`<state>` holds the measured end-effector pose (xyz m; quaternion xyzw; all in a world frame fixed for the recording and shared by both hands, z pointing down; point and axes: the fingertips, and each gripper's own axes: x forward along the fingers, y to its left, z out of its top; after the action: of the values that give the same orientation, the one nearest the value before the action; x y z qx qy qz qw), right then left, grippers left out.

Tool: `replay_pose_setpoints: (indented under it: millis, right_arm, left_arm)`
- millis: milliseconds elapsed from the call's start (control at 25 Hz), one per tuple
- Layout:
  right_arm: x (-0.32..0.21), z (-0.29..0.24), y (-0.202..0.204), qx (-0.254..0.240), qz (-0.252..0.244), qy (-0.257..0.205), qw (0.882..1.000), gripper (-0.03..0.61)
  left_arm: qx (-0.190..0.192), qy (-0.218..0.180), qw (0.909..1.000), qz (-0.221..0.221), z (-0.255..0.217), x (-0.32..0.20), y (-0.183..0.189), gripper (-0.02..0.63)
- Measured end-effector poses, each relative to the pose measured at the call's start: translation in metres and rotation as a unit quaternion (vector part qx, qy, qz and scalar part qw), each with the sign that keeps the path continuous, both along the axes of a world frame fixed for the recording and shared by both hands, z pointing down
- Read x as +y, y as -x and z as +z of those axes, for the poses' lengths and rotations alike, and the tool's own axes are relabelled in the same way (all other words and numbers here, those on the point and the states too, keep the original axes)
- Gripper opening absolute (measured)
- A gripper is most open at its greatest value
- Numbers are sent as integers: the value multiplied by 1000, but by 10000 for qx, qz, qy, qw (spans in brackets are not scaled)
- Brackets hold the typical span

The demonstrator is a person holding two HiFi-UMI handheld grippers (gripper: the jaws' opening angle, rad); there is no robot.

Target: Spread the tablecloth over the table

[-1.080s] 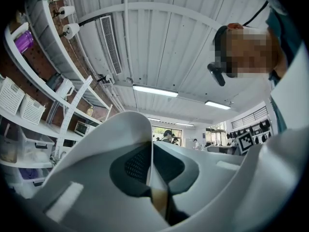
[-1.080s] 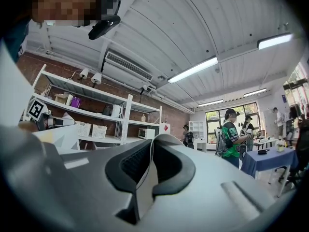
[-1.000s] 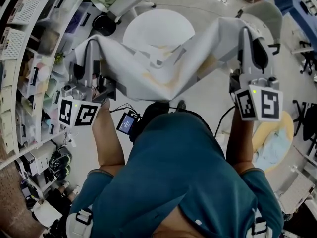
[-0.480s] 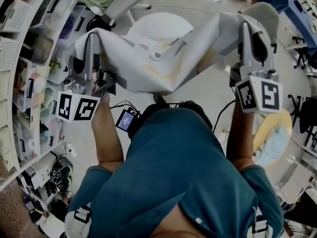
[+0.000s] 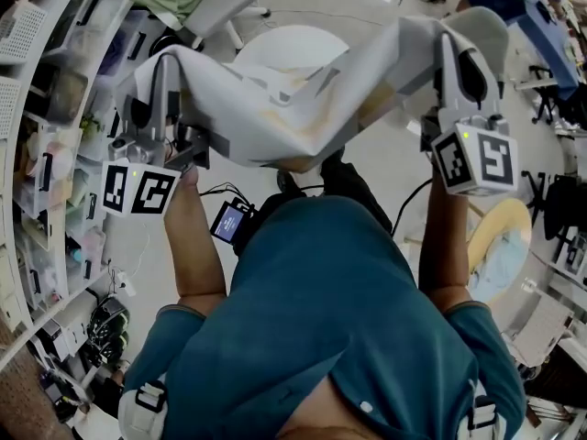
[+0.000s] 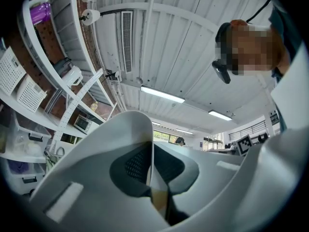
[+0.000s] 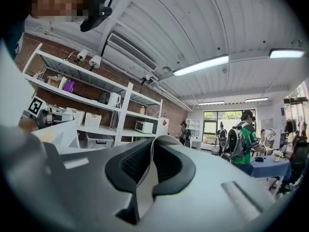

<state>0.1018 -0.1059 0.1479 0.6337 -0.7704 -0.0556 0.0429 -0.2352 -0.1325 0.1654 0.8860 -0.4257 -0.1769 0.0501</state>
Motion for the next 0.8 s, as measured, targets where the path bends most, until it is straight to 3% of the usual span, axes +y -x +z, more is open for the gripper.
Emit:
replay_pose_setpoints:
  millis: [800]
  right_arm:
    - [-130, 26, -14, -105, -673, 274, 9973, 18]
  left_arm:
    - [-62, 351, 9970, -689, 24, -88, -9, 6]
